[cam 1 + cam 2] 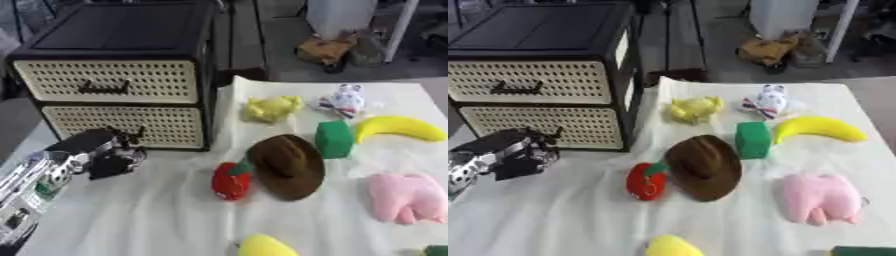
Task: Pick up objects from table and place into drawer.
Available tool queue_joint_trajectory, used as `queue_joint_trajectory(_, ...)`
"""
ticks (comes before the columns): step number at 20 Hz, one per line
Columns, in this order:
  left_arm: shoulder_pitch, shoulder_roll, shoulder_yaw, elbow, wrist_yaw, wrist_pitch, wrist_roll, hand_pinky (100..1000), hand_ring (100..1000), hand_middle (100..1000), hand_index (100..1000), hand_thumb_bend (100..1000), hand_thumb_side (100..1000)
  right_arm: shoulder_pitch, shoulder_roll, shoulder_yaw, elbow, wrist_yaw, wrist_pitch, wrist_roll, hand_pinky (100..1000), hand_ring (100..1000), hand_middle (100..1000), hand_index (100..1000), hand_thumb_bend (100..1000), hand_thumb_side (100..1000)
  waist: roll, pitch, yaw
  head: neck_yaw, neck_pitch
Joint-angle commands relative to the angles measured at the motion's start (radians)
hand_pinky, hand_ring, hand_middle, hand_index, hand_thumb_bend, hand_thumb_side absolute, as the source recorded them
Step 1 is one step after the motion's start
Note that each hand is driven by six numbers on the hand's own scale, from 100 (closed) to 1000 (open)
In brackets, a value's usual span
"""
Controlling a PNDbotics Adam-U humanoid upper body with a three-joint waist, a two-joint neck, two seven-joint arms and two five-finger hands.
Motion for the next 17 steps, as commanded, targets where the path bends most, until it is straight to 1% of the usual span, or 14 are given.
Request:
queue_joint_trajectory(1,-0.023,0.013,0.022,0.005,0.001,-0.007,0.012,448,666,884,1000,100,1000,-0.013,-0.015,-0.011,-0.015,-0.002,-0.001,0.0,346,562,499,706,118,857,0.0,-0.022,0.0,0.004,-0.003)
queue_joint_trajectory(2,-0.022,0.013,0.022,0.005,0.005,-0.008,0.011,447,663,871,1000,100,1000,-0.012,-0.015,-0.011,-0.015,-0.003,-0.001,0.0,346,562,499,706,118,857,0.0,-0.023,0.0,0.005,-0.002)
queue_joint_trajectory(3,-0.019,0.014,0.023,0.002,0.012,-0.008,0.006,438,644,811,994,100,1000,-0.011,-0.015,-0.011,-0.015,-0.003,-0.001,-0.001,347,562,499,707,119,857,-0.001,-0.025,0.001,0.004,0.0)
queue_joint_trajectory(4,-0.013,0.016,0.025,-0.006,0.025,-0.005,-0.003,431,630,783,978,100,1000,-0.009,-0.016,-0.011,-0.015,-0.003,0.0,-0.001,347,563,499,707,119,857,-0.002,-0.026,0.002,0.003,0.002)
queue_joint_trajectory(5,-0.006,0.021,0.026,-0.022,0.042,-0.001,-0.017,414,602,720,947,100,1000,-0.007,-0.017,-0.012,-0.015,-0.003,0.0,-0.002,348,563,500,707,119,856,-0.003,-0.029,0.006,0.001,0.006)
queue_joint_trajectory(6,0.001,0.029,0.027,-0.046,0.059,0.006,-0.038,412,600,711,944,100,1000,-0.005,-0.017,-0.013,-0.015,-0.003,0.0,-0.003,348,563,500,707,119,856,-0.003,-0.032,0.01,0.0,0.008)
queue_joint_trajectory(7,0.01,0.039,0.027,-0.075,0.077,0.013,-0.066,400,587,675,908,100,1000,-0.004,-0.018,-0.014,-0.015,-0.003,0.0,-0.004,348,564,501,707,119,856,-0.004,-0.035,0.013,-0.003,0.013)
queue_joint_trajectory(8,0.019,0.053,0.028,-0.111,0.095,0.023,-0.101,395,582,666,896,100,1000,-0.002,-0.019,-0.014,-0.015,-0.003,0.0,-0.004,348,564,501,707,120,856,-0.003,-0.038,0.017,-0.006,0.017)
queue_joint_trajectory(9,0.028,0.068,0.031,-0.153,0.114,0.035,-0.136,375,564,635,850,100,1000,0.0,-0.02,-0.014,-0.015,-0.003,0.0,-0.004,349,564,501,707,120,856,-0.003,-0.041,0.021,-0.01,0.023)
queue_joint_trajectory(10,0.038,0.083,0.036,-0.197,0.134,0.047,-0.172,366,556,625,837,100,1000,0.003,-0.02,-0.014,-0.015,-0.004,0.001,-0.005,349,564,501,707,120,856,-0.003,-0.044,0.026,-0.013,0.028)
queue_joint_trajectory(12,0.056,0.112,0.057,-0.282,0.18,0.076,-0.226,332,524,592,768,100,1000,0.007,-0.021,-0.014,-0.015,-0.004,0.002,-0.005,349,565,501,707,120,855,-0.003,-0.051,0.034,-0.016,0.037)
queue_joint_trajectory(13,0.065,0.125,0.07,-0.321,0.201,0.09,-0.242,308,502,557,731,100,1000,0.009,-0.021,-0.014,-0.015,-0.004,0.002,-0.005,350,565,501,707,119,856,-0.003,-0.054,0.037,-0.017,0.041)
queue_joint_trajectory(15,0.084,0.147,0.104,-0.399,0.237,0.115,-0.251,273,477,522,694,100,1000,0.013,-0.022,-0.015,-0.015,-0.005,0.002,-0.006,350,565,502,707,119,854,-0.004,-0.06,0.044,-0.02,0.045)
queue_joint_trajectory(17,0.101,0.161,0.145,-0.477,0.267,0.136,-0.229,242,459,499,658,100,1000,0.016,-0.023,-0.018,-0.015,-0.005,0.002,-0.009,351,566,503,707,118,853,-0.007,-0.065,0.051,-0.022,0.049)
